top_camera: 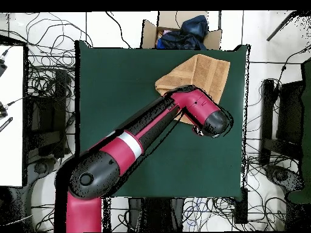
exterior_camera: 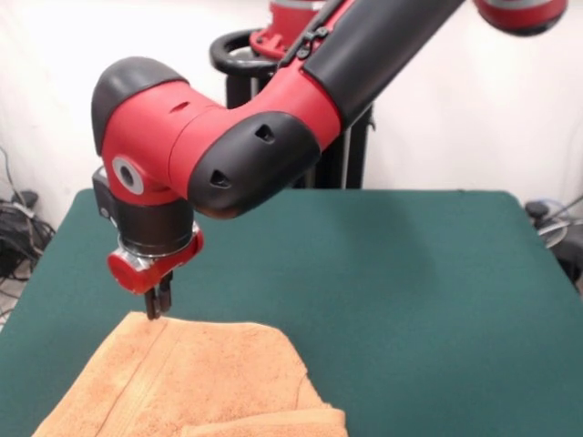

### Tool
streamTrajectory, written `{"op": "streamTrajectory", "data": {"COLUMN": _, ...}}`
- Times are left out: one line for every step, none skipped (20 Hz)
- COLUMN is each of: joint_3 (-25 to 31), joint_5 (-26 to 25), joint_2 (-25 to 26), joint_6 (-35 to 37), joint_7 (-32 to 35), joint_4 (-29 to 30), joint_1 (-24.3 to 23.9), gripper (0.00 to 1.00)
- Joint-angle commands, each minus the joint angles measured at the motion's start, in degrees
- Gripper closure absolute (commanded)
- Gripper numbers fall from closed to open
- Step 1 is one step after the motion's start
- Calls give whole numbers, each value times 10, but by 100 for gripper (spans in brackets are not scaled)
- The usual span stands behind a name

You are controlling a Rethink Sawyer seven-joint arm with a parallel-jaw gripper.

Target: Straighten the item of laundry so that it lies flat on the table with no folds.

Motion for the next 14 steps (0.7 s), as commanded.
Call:
{"op": "streamTrajectory", "data": {"joint_3": 77, "joint_5": 41, "joint_2": -21, "joint_6": 35, "joint_7": 1, "joint_4": 2, "joint_1": -15, "gripper": 100}}
{"op": "streamTrajectory", "data": {"joint_3": 83, "joint_5": 48, "joint_2": -28, "joint_6": 44, "joint_7": -14, "joint_4": 5, "joint_1": -17, "gripper": 100}}
{"op": "streamTrajectory", "data": {"joint_3": 85, "joint_5": 50, "joint_2": -30, "joint_6": 45, "joint_7": -18, "joint_4": 7, "joint_1": -17, "gripper": 100}}
{"op": "streamTrajectory", "data": {"joint_3": 89, "joint_5": 54, "joint_2": -36, "joint_6": 51, "joint_7": -31, "joint_4": 9, "joint_1": -19, "gripper": 100}}
{"op": "streamTrajectory", "data": {"joint_3": 93, "joint_5": 57, "joint_2": -40, "joint_6": 52, "joint_7": -38, "joint_4": 11, "joint_1": -20, "gripper": 100}}
{"op": "streamTrajectory", "data": {"joint_3": 97, "joint_5": 59, "joint_2": -45, "joint_6": 58, "joint_7": -50, "joint_4": 13, "joint_1": -22, "gripper": 100}}
{"op": "streamTrajectory", "data": {"joint_3": 101, "joint_5": 61, "joint_2": -48, "joint_6": 61, "joint_7": -57, "joint_4": 15, "joint_1": -23, "gripper": 100}}
{"op": "streamTrajectory", "data": {"joint_3": 104, "joint_5": 63, "joint_2": -51, "joint_6": 66, "joint_7": -65, "joint_4": 13, "joint_1": -26, "gripper": 100}}
{"op": "streamTrajectory", "data": {"joint_3": 108, "joint_5": 64, "joint_2": -53, "joint_6": 67, "joint_7": -69, "joint_4": 14, "joint_1": -28, "gripper": 100}}
{"op": "streamTrajectory", "data": {"joint_3": 114, "joint_5": 67, "joint_2": -56, "joint_6": 72, "joint_7": -77, "joint_4": 11, "joint_1": -32, "gripper": 100}}
{"op": "streamTrajectory", "data": {"joint_3": 116, "joint_5": 66, "joint_2": -57, "joint_6": 74, "joint_7": -79, "joint_4": 11, "joint_1": -33, "gripper": 100}}
{"op": "streamTrajectory", "data": {"joint_3": 122, "joint_5": 68, "joint_2": -60, "joint_6": 78, "joint_7": -87, "joint_4": 11, "joint_1": -36, "gripper": 100}}
{"op": "streamTrajectory", "data": {"joint_3": 127, "joint_5": 69, "joint_2": -64, "joint_6": 78, "joint_7": -92, "joint_4": 11, "joint_1": -38, "gripper": 100}}
{"op": "streamTrajectory", "data": {"joint_3": 132, "joint_5": 70, "joint_2": -67, "joint_6": 81, "joint_7": -98, "joint_4": 12, "joint_1": -40, "gripper": 100}}
